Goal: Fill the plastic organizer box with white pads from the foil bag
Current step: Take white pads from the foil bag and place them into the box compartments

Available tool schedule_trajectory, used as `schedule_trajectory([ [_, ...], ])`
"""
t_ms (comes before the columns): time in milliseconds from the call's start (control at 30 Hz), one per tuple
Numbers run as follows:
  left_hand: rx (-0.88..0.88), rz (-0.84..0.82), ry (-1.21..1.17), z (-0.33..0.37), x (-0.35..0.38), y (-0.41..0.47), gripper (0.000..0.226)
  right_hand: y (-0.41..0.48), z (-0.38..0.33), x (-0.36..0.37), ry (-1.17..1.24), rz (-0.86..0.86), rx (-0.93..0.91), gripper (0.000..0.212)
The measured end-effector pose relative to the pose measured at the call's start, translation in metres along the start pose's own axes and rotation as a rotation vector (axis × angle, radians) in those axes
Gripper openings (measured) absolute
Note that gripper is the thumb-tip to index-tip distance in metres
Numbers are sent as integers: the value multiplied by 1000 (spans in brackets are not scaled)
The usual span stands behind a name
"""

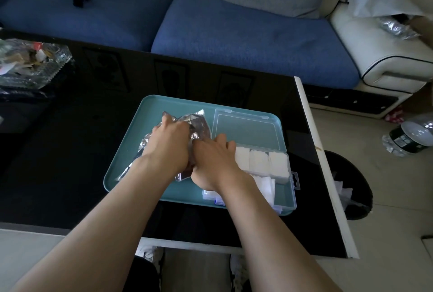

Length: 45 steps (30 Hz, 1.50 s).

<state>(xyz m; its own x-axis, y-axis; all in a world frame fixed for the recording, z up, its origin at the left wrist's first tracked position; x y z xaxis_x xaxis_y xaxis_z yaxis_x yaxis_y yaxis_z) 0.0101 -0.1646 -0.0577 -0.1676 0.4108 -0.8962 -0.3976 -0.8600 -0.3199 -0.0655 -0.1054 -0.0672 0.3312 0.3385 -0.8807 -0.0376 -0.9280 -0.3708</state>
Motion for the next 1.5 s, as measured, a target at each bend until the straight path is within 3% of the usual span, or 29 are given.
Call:
schedule_trajectory([
  [300,-13,-2,-33,-6,1,2,54,3,1,5,-18,-46,67,21],
  [367,-25,2,-25,-7,1,1,59,4,2,1,40,12,52,12],
  [433,-41,11,-8,-9,-1,1,63,6,7,-7,127,95,60,17],
  [567,-63,50,26,-11,-6,1,52,4,19,-27,319,232,58,29],
  [800,-96,91,171,-8,-10,-2,42,-7,51,-49,606,398,41,23],
  [967,-106,95,179,-3,-9,-3,54,-19,74,-63,749,546,77,23],
  [1200,-92,26,161,3,-8,-4,87,-32,86,-68,973,524,74,27],
  [1400,81,218,8,34,-30,-13,94,-45,96,-76,1012,559,62,23],
  [1500,173,439,-264,46,-53,-27,69,-55,103,-79,1086,621,61,22],
])
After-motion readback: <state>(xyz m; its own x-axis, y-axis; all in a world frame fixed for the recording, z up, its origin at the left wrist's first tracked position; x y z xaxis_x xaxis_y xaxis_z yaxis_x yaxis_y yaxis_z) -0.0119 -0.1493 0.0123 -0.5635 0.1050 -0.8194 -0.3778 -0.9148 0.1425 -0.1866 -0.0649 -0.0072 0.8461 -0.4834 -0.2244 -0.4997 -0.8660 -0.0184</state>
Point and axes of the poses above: each hand's wrist, its own y-axis towards the middle knuckle, its own x-axis out of the palm, z = x × y, the point moved 10 cm from there along y, towards the middle knuckle, and after that the axes turned 8 degrees about -z, right-handed, at the moved point
